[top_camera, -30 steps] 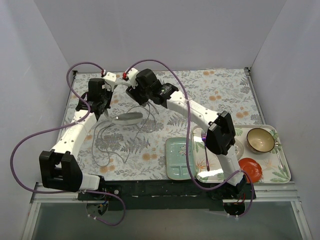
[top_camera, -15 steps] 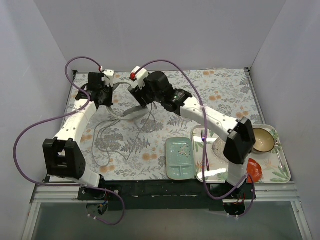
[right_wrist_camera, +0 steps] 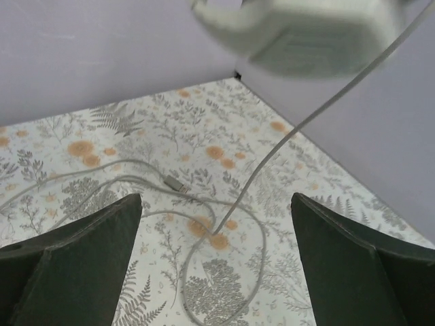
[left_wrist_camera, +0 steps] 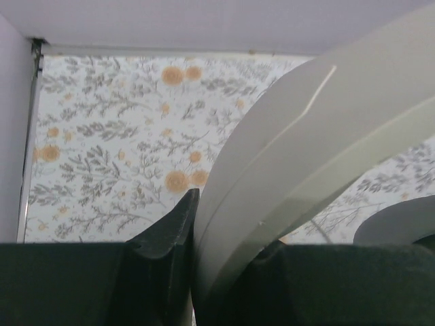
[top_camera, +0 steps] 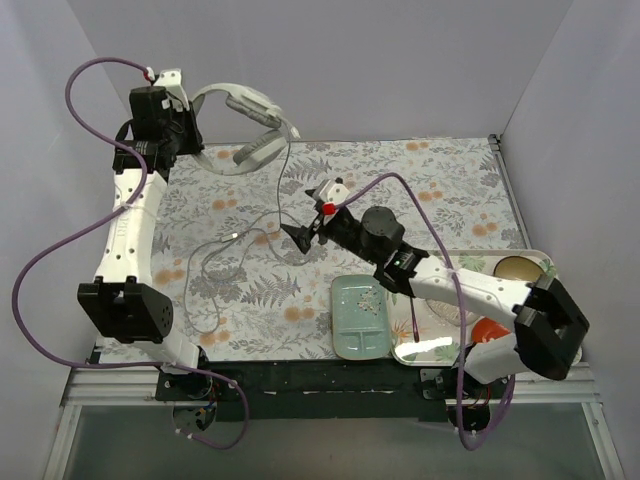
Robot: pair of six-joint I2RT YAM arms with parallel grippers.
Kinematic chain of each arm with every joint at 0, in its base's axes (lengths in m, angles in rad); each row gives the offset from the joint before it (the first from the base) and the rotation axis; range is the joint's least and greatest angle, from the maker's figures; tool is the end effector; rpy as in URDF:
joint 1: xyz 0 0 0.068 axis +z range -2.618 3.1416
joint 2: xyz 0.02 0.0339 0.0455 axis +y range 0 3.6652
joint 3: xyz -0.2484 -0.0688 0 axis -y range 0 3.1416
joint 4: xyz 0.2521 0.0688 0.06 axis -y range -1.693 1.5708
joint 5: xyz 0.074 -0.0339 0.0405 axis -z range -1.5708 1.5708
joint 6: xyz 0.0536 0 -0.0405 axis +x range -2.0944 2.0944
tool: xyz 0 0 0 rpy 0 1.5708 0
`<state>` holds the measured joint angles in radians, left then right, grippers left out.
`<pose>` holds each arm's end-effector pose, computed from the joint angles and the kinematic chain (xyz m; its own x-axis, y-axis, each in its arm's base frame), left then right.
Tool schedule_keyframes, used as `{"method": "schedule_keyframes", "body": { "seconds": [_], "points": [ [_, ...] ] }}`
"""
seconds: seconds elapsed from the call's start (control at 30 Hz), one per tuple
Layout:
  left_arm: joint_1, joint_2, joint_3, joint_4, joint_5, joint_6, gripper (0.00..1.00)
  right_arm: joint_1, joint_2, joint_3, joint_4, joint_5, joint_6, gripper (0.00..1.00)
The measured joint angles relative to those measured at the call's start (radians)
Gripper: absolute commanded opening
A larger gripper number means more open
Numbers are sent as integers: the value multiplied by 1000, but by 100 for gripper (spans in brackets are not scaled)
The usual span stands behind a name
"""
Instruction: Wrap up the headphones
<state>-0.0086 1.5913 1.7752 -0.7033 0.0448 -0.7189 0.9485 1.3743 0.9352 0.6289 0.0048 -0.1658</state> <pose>0.3727 -0.0056 0.4036 -0.4048 -0.6544 -0.6386 -0.2911 0.7543 -0.5884 0.2045 0.2846 0.3283 0.2421 0.0544 -0.9687 -0.7805 0.6040 -0.1612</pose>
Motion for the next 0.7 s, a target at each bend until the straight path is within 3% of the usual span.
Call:
{"method": "schedule_keyframes", "body": {
  "seconds": [0.33, 0.47, 0.7],
  "points": [
    [0, -47, 251, -27, 38, -76, 0, 0, 252, 8, 146, 1, 183, 97],
    [0, -82, 269, -22, 64, -87, 0, -1, 337, 77, 176, -28, 251, 92],
    [-1, -85, 273, -23, 75, -92, 0, -4, 408, 129, 237, -126, 326, 91]
  ]
}}
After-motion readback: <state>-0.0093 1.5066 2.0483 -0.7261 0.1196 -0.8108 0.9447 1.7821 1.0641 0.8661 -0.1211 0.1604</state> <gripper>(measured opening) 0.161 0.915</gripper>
